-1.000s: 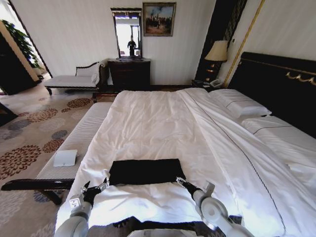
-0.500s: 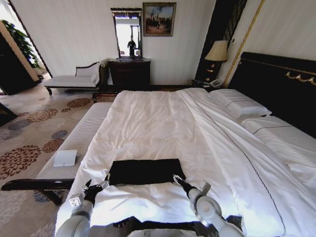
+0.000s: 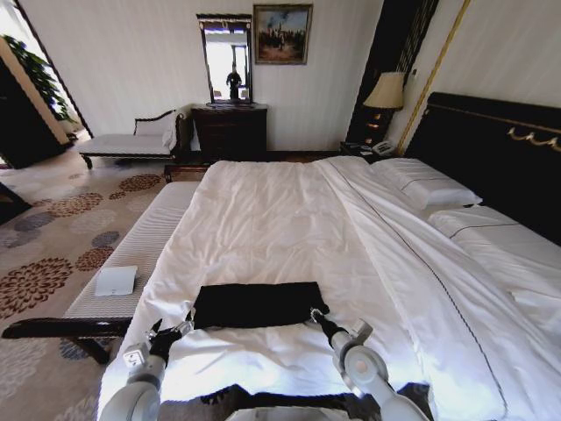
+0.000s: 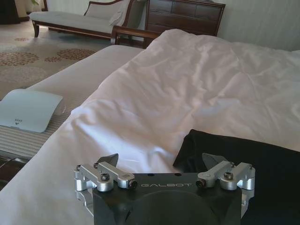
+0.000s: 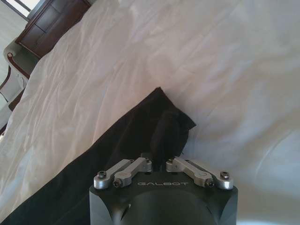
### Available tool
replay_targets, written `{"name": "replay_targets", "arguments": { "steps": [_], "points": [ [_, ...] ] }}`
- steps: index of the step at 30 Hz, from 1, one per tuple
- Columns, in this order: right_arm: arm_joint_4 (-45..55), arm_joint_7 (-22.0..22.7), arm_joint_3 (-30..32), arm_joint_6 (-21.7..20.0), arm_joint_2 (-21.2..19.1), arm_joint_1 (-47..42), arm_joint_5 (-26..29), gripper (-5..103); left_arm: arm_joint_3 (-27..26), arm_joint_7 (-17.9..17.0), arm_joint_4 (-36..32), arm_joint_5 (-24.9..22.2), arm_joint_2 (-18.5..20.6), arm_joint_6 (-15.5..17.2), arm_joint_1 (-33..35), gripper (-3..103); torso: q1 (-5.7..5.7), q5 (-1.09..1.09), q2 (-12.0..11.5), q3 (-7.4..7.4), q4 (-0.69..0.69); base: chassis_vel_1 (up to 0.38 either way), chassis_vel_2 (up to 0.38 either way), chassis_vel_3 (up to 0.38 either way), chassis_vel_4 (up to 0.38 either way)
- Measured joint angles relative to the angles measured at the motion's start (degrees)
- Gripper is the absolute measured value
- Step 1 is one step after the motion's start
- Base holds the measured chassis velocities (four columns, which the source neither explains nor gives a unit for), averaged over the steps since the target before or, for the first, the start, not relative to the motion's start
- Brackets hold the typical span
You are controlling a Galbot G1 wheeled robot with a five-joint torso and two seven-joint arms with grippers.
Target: Fold the clothes on the bed.
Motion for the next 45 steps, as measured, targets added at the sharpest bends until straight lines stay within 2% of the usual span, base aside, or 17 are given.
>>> {"name": "replay_targets", "arguments": {
  "steps": [2,4,12,19,21,22,23,25,27,28,31,33,34,38,39,43,45],
  "points": [
    [1.39,-0.07,1.36,0.21,-0.32,-0.76,-0.86,3,-0.16,-0.02,0.07,-0.13,0.04,-0.02,-0.14,100,0.0,0.01,0.0,0.0,0.0,0.0,0.0,0.0,0.0],
    [2.44,-0.15,2.45,0.24,-0.59,-1.2,-0.98,1,-0.25,-0.03,0.09,-0.22,0.08,-0.04,-0.2,100,0.0,0.01,0.0,0.0,0.01,0.0,0.0,0.0,0.0],
    [5.7,-1.47,12.52,0.32,-4.07,-4.17,0.23,1,-0.33,-0.07,0.54,-0.63,0.3,-0.18,-0.69,100,0.0,-0.01,0.0,0.0,-0.01,0.0,0.0,0.0,0.0],
    [3.4,-3.71,13.87,0.28,-5.35,-6.11,-0.98,1,0.01,-0.07,0.31,-0.71,0.21,-0.18,-1.19,100,0.0,0.0,0.0,0.0,-0.01,0.0,0.0,0.0,0.0],
    [2.38,-5.38,13.07,1.65,-5.22,-6.07,-2.57,1,-0.21,-0.06,0.21,-0.99,0.13,-0.18,-1.3,100,0.0,0.0,0.0,0.0,-0.01,0.0,0.0,0.0,0.0],
    [2.01,-9.31,12.2,3.98,-5.12,-5.82,-4.13,1,-0.76,-0.07,0.09,-1.4,-0.02,-0.18,-1.34,100,0.0,0.0,0.0,0.0,-0.02,0.0,0.0,0.0,0.0],
    [2.01,-9.31,12.2,3.98,-5.12,-5.82,-4.13,1,-0.76,-0.07,0.09,-1.4,-0.02,-0.18,-1.34,100,0.0,0.0,0.0,0.0,-0.02,0.0,0.0,0.0,0.0],
    [1.55,-16.53,10.45,8.41,-5.32,-4.94,-7.25,1,-2.14,-0.07,-0.08,-2.29,-0.62,-0.18,-1.17,100,0.0,-0.01,0.0,0.0,-0.02,0.0,0.0,0.0,0.0],
    [0.86,-21.62,8.94,11.06,-5.73,-3.86,-9.29,1,-3.26,-0.13,-0.24,-3.18,-1.52,-0.18,-0.99,100,0.0,-0.01,0.0,0.0,-0.01,0.0,0.0,0.0,0.0],
    [0.86,-21.62,8.94,11.06,-5.73,-3.86,-9.29,1,-3.26,-0.13,-0.24,-3.18,-1.52,-0.18,-0.99,100,0.0,-0.01,0.0,0.0,-0.01,0.0,0.0,0.0,0.0],
    [-0.34,-30.76,4.97,13.72,-7.38,-1.34,-10.75,1,-5.49,-0.31,-0.47,-4.97,-3.23,-0.2,-0.62,100,0.0,-0.01,0.01,0.0,0.0,0.0,0.0,0.0,0.0],
    [-0.84,-34.72,2.86,14.28,-8.92,-0.1,-10.96,1,-6.76,-0.57,-0.54,-5.78,-3.49,-0.2,-0.53,100,0.0,0.0,0.0,0.0,0.0,0.0,0.0,0.0,0.0],
    [-0.84,-34.72,2.86,14.28,-8.92,-0.1,-10.96,1,-6.76,-0.57,-0.54,-5.78,-3.49,-0.2,-0.53,100,0.0,0.0,0.0,0.0,0.0,0.0,0.0,0.0,0.0],
    [-0.01,-39.93,-0.23,14.71,-13.04,1.42,-10.81,1,-9.23,-0.9,-0.47,-7.54,-3.07,-0.1,-0.7,100,0.0,0.0,0.0,0.0,-0.01,0.0,0.0,0.0,0.0],
    [-0.01,-39.93,-0.23,14.71,-13.04,1.42,-10.81,1,-9.23,-0.9,-0.47,-7.54,-3.07,-0.1,-0.7,100,0.0,0.0,0.0,0.0,-0.01,0.0,0.0,0.0,0.0],
    [0.06,-45.27,-3.57,15.13,-17.44,3.44,-11.02,1,-10.01,-1.0,-0.04,-8.02,-3.51,0.05,-1.09,100,0.0,-0.01,0.0,0.0,-0.01,0.0,0.0,0.0,0.0],
    [-0.1,-46.36,-4.53,15.14,-18.5,4.24,-11.09,1,-10.0,-1.0,0.0,-7.93,-3.81,0.07,-1.08,100,0.0,-0.01,0.0,0.0,-0.01,0.0,0.0,0.0,0.0]
  ]
}}
